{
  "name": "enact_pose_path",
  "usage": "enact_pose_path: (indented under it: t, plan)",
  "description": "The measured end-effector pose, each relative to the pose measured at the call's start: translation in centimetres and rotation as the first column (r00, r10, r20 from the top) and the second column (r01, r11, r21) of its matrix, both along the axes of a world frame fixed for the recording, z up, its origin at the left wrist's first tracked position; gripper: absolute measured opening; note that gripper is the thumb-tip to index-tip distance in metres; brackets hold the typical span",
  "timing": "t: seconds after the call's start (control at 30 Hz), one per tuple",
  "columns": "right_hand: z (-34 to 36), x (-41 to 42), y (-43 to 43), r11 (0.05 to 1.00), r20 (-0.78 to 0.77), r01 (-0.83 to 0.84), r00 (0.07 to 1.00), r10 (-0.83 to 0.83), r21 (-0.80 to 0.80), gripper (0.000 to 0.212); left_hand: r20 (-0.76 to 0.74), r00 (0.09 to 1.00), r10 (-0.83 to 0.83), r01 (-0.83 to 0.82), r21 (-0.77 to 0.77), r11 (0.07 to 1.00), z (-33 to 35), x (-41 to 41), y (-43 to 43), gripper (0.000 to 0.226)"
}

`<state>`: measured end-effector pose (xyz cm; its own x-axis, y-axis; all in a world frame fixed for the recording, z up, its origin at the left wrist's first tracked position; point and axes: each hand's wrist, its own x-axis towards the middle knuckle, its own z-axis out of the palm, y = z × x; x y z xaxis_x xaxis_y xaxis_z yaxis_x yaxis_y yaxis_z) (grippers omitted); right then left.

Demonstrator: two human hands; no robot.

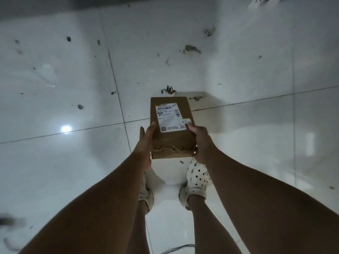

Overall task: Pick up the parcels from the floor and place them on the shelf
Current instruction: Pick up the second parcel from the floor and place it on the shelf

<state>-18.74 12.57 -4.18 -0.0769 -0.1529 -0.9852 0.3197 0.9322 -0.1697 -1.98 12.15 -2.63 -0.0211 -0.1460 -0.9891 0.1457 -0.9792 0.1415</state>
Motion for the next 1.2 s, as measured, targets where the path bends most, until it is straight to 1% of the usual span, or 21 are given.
enact_pose_path:
  t: [0.03,0.1,0.13,0.2,0.3,0.4,0.5,0.57,0.67,0.8,0.87,0.97,1.03,1.1,1.13,1.2]
  plan:
    - [2.3,0.0,-0.8,1.000,0.012,-0.026,1.000,0.026,-0.005,0.083,-0.023,1.000,0.020,-0.020,0.018,1.000,1.2,0.1,-0.2,0.073]
    - [4.6,-0.3,-1.9,0.997,0.048,-0.073,0.996,0.074,-0.031,0.064,-0.064,0.997,0.037,-0.033,0.066,0.997,3.2,0.4,-0.7,0.052]
    - [5.9,-0.6,-2.5,0.994,0.076,-0.096,0.992,0.099,-0.047,0.055,-0.081,0.996,0.046,-0.040,0.083,0.996,4.4,0.6,-1.2,0.045]
    - [8.6,-1.0,-3.7,0.989,0.123,-0.138,0.982,0.143,-0.051,0.045,-0.091,0.994,0.060,-0.051,0.100,0.994,7.0,1.0,-2.5,0.046]
    - [12.6,-1.1,-5.6,0.987,0.157,-0.154,0.975,0.158,-0.039,0.045,-0.109,0.993,0.048,-0.039,0.091,0.995,11.4,1.4,-4.5,0.051]
    - [17.3,-1.1,-7.2,0.978,0.146,-0.179,0.970,0.194,-0.107,0.042,-0.128,0.991,0.030,-0.027,0.026,0.999,15.6,1.9,-6.1,0.051]
    - [22.0,-1.1,-8.6,0.966,0.164,-0.103,0.976,0.144,-0.239,0.043,-0.145,0.989,0.008,-0.021,-0.092,0.996,20.6,1.4,-7.4,0.046]
    - [25.1,-1.2,-9.5,0.933,0.140,-0.053,0.984,0.109,-0.357,0.041,-0.159,0.987,0.002,-0.036,-0.212,0.977,23.9,0.9,-8.1,0.046]
    - [30.5,-1.0,-10.5,0.865,0.124,-0.016,0.988,0.090,-0.501,0.043,-0.180,0.984,0.011,-0.076,-0.356,0.931,29.1,0.7,-8.8,0.045]
    - [37.7,-0.7,-11.0,0.797,0.076,-0.024,0.993,0.087,-0.603,0.048,-0.202,0.979,0.002,-0.100,-0.478,0.872,36.1,0.7,-9.6,0.047]
    - [42.1,-0.8,-11.2,0.752,0.058,-0.030,0.994,0.090,-0.659,0.041,-0.202,0.979,-0.022,-0.094,-0.547,0.832,40.3,0.6,-9.8,0.049]
    - [49.5,-1.0,-11.3,0.689,0.057,-0.015,0.995,0.081,-0.725,0.025,-0.204,0.977,-0.067,-0.079,-0.632,0.771,47.2,0.7,-9.8,0.061]
    - [54.7,-0.9,-11.3,0.633,0.054,-0.005,0.996,0.073,-0.774,0.023,-0.200,0.974,-0.110,-0.063,-0.700,0.712,52.2,1.1,-10.3,0.061]
    - [59.5,-0.6,-11.2,0.570,0.053,0.013,0.997,0.054,-0.822,0.025,-0.160,0.972,-0.173,-0.015,-0.775,0.632,57.1,1.5,-10.9,0.059]
    - [61.9,-0.4,-11.0,0.535,0.048,0.019,0.998,0.039,-0.844,0.030,-0.142,0.971,-0.194,0.000,-0.809,0.588,59.6,1.9,-11.2,0.060]
    - [66.6,0.2,-10.7,0.465,0.027,0.017,1.000,0.015,-0.885,0.047,-0.110,0.967,-0.229,0.019,-0.868,0.496,64.4,2.9,-11.7,0.072]
